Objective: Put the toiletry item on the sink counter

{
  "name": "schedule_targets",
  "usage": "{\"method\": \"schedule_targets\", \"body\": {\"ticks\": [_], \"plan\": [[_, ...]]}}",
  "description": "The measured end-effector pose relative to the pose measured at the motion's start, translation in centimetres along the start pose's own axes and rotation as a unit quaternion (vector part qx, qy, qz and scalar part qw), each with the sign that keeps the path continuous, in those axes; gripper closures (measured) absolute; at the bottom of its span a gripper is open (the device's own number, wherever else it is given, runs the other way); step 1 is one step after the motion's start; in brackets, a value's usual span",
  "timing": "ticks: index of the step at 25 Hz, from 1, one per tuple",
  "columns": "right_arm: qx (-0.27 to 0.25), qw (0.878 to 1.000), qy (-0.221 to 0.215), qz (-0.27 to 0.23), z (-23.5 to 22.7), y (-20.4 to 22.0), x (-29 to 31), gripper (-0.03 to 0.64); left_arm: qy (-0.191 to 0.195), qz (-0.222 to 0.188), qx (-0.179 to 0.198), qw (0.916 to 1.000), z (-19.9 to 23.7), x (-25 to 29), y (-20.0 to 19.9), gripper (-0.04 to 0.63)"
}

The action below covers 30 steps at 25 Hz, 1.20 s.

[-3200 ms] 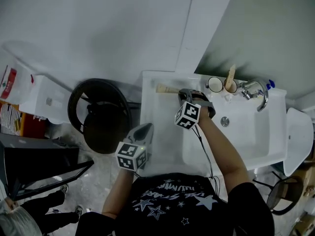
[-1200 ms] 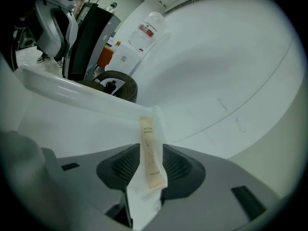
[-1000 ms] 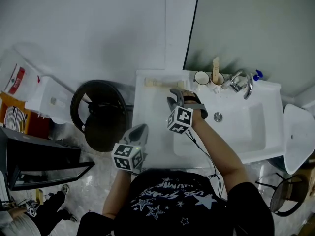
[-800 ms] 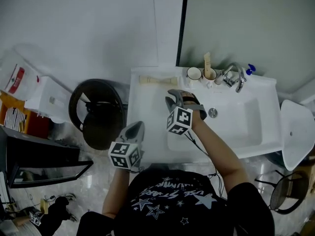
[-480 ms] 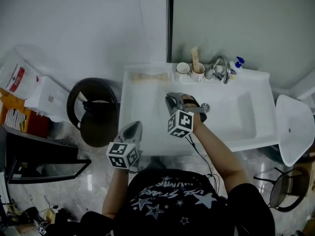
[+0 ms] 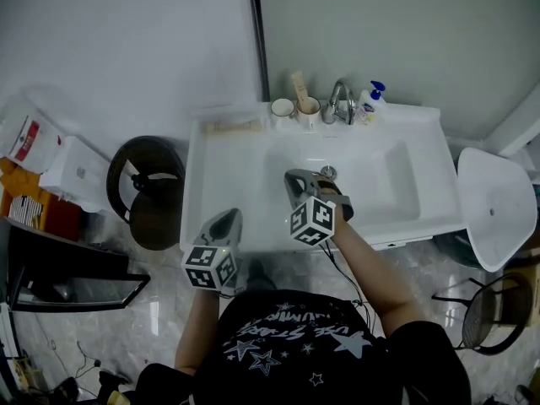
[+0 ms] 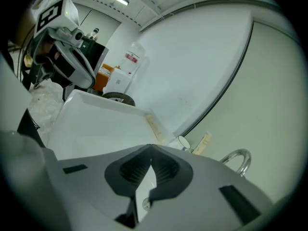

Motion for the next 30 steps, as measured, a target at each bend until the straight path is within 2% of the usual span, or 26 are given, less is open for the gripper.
{"method": "schedule_targets", "body": {"ticks": [6,19,25,30], "plan": [[0.025,1.0,-0.005,-0.001,1.1,4.2,-4.5,0.603,0.003,0.01,0.036,0.9993,-5.8,-0.7,1.9,0.575],[0.087,0.996,-0.004,0.012,3.5,13.7,-13.8,0.603,0.02,0.022,0.041,0.9987,-16.8,-2.9,5.9,0.575],[0.132,0.991,-0.003,0.012,3.7,16.1,-15.5,0.603,0.014,0.03,0.069,0.9971,-18.8,-4.3,6.7,0.575],[0.155,0.988,0.011,0.011,4.3,16.8,-16.6,0.603,0.019,0.03,0.055,0.9979,-19.2,-4.9,7.9,0.575]]}}
Point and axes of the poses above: the fingertips, and each gripper's own axes: x forward along the fingers, z to its left, y out of its underside, the point moved 3 cm from there along -x, backward along the fingers, and after that the axes turned 6 degrees about z, right-handed, at the moved point
